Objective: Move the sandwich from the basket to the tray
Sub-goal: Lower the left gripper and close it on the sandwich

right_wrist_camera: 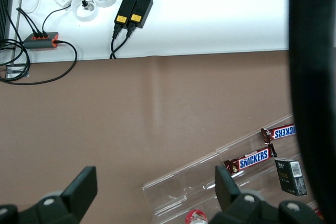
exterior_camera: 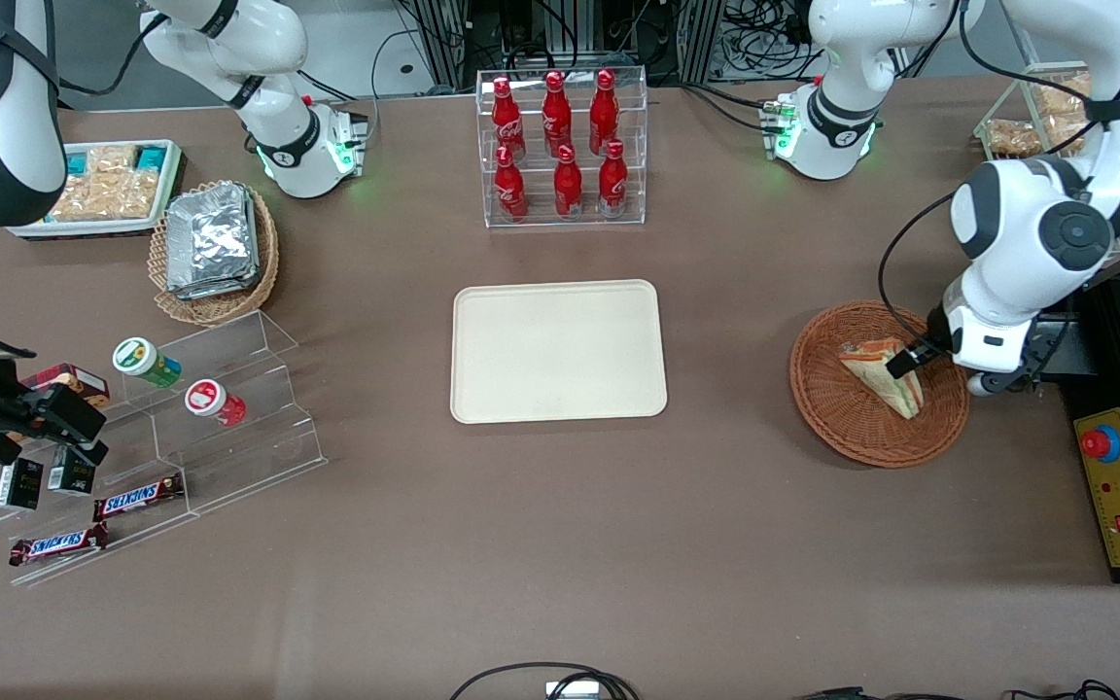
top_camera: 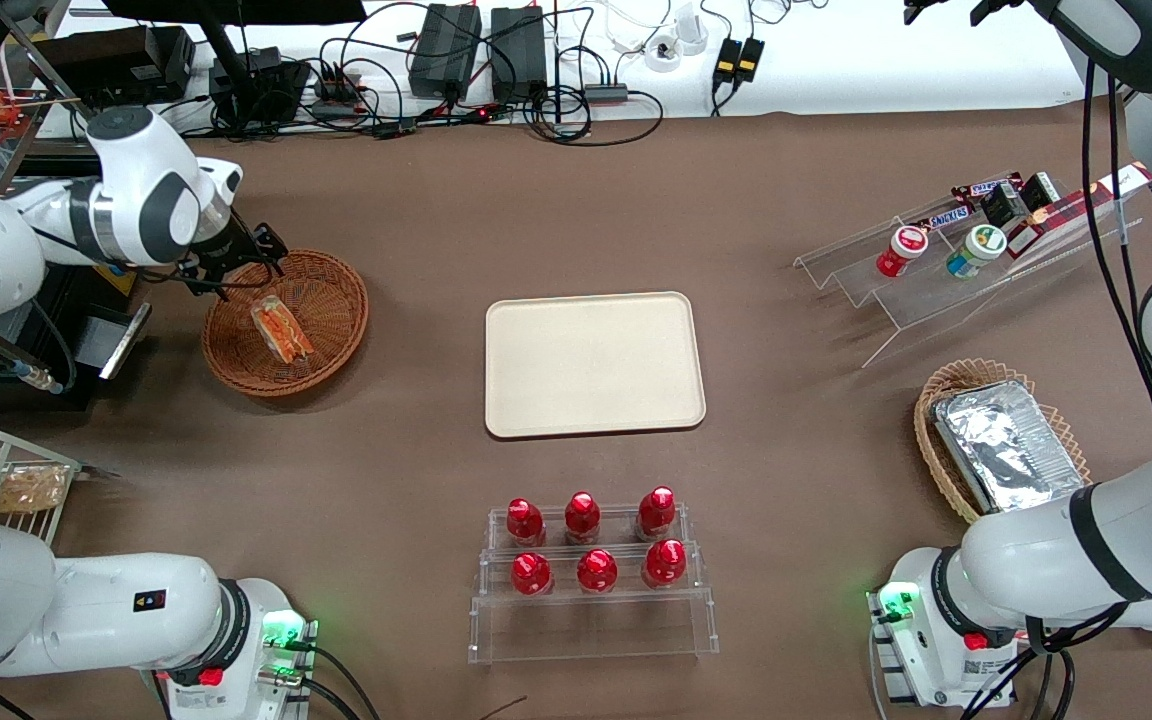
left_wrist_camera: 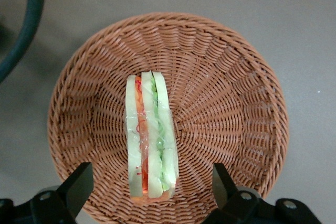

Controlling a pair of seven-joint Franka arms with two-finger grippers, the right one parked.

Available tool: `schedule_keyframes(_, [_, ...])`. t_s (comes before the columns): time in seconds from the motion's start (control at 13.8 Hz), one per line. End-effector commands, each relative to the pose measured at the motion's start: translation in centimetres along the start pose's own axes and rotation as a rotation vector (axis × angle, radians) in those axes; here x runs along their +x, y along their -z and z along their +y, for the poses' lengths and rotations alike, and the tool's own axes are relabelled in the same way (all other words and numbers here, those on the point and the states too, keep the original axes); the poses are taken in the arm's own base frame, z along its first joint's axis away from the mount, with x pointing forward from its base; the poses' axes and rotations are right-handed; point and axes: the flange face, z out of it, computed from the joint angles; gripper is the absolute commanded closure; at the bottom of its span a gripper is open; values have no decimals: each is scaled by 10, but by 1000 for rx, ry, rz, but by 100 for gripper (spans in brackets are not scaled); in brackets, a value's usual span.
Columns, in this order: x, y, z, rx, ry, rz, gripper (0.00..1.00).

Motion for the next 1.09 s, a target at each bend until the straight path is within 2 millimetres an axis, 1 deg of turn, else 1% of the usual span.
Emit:
schedule_keyframes(0.0, [-11,-18,-2,-4,43,17,0])
schedule_keyframes(0.14, [-17,-34,-5,-15,53,25,0])
schedule_keyframes(0.36, [-21,-53,-6,-20,67,24,0])
schedule_keyframes(0.65, [-21,-70,-6,-20,89,16,0])
schedule_keyframes(0.72, [-20,-70,-6,-20,89,16,0])
schedule_keyframes(0.8, [-20,-70,-6,-20,91,16,4])
schedule_keyframes(0.87, [-20,-71,-6,-20,94,14,21])
schedule_keyframes(1.01, [-21,-76,-6,-17,116,9,77])
